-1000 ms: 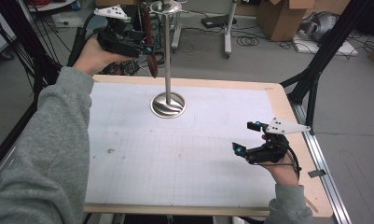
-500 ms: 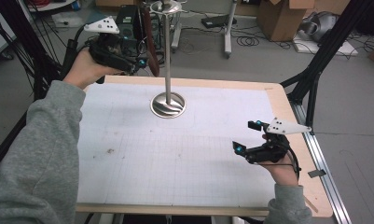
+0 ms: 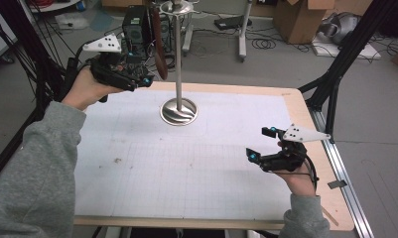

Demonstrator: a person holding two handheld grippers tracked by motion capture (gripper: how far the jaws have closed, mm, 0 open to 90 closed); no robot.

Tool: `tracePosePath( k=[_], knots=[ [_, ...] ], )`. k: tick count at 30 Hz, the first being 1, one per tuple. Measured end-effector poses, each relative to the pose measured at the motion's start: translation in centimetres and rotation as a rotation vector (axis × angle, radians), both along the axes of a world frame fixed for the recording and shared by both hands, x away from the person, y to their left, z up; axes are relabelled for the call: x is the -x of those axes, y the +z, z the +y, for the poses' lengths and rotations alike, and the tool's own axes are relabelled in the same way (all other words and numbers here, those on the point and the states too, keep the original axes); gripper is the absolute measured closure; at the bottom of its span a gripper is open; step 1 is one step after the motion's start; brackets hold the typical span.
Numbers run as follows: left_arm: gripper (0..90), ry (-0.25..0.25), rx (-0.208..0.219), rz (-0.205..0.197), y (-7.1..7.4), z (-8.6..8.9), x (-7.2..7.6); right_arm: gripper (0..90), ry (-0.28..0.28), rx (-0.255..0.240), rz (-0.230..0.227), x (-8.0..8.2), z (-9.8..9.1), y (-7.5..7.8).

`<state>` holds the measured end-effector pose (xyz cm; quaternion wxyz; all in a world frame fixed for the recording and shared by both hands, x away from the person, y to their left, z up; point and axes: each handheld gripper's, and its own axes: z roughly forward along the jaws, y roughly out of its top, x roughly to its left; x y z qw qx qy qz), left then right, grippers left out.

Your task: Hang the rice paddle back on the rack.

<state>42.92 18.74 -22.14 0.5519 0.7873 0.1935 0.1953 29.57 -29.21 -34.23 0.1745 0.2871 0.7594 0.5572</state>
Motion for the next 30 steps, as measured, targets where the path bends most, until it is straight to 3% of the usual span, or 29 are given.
tracePosePath(
  k=[4,16,30],
  knots=[
    [14.7,-0.001,0.012,-0.005,-0.3,0.1,0.5,4.0,0.008,0.002,0.001,0.2,0.1,0.1],
    [14.7,-0.005,-0.012,-0.004,-1.9,0.0,1.6,3.1,0.02,0.002,-0.005,-0.1,0.3,0.2],
    [14.7,0.06,0.038,0.011,-4.6,3.3,4.2,3.0,0.009,0.006,0.0,-0.2,0.6,0.2]
  ],
)
